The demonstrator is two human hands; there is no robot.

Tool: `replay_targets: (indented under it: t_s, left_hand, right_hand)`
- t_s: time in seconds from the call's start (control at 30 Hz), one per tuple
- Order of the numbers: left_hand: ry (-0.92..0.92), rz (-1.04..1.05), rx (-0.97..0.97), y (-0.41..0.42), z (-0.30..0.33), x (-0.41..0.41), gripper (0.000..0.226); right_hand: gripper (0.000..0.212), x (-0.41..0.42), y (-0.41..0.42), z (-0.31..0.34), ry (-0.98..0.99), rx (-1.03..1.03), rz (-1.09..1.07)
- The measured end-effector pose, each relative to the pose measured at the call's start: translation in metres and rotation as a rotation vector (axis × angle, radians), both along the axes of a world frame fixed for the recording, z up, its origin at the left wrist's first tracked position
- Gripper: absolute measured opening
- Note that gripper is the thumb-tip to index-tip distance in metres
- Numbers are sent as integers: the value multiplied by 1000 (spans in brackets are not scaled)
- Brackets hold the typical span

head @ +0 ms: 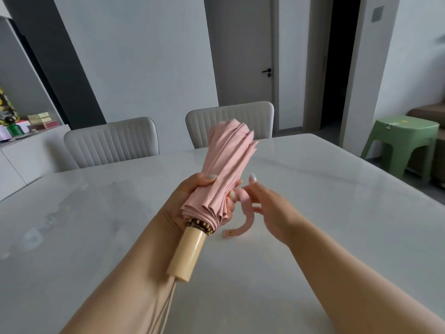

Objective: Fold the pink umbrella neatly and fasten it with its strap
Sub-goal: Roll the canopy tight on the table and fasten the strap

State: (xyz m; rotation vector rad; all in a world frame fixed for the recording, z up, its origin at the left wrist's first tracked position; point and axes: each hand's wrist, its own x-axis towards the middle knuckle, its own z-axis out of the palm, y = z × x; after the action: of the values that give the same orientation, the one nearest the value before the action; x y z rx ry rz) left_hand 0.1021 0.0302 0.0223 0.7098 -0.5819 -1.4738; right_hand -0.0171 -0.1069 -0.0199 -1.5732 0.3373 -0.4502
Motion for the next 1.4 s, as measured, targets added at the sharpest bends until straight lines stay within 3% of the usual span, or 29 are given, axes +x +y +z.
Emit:
replay_targets:
  t_s: [0.13, 0.27, 0.43, 0.53, 0.73, 0.87, 1.0, 1.1, 1.27, 1.3, 1.4]
  left_hand:
    - [-90, -95, 41, 8, 10, 3, 59]
    - [-272, -1, 193, 20, 27, 12, 70]
    - [-645, 37, 446, 24, 44, 23, 54]
    - [-854, 7, 457, 15, 40, 24, 58]
    - [-1238, -19, 522, -13, 16, -3, 75]
    - [-1607, -28, 596, -23, -2, -18, 68]
    - [-1897, -67, 531, -29, -22, -38, 82]
    - [-1987, -4, 483, -32, -32, -50, 85]
    - [-2058, 17, 457, -31, -45, -61, 75]
    - [-2067, 71, 429, -30, -49, -64, 67]
    - [-2048, 369, 370, -28, -59, -72, 45]
  right_hand:
    - [42, -11, 3, 14, -65, 45, 153]
    - [41, -21, 11, 33, 77, -133, 179]
    - [32, -33, 10, 48, 212, -195, 150]
    - [31, -45, 15, 46, 338, -246, 112]
    - [30, -94, 34, 22, 443, -155, 21]
    - [33, -129, 43, 8, 486, -178, -22]
    - [32, -144, 52, 3, 530, -220, -54]
    - [26, -147, 48, 2, 519, -214, -107]
    - [9, -148, 37, 3, 298, -171, -159]
    - [5, -146, 37, 5, 258, -181, -137]
    - [23, -140, 31, 15, 195, -207, -26]
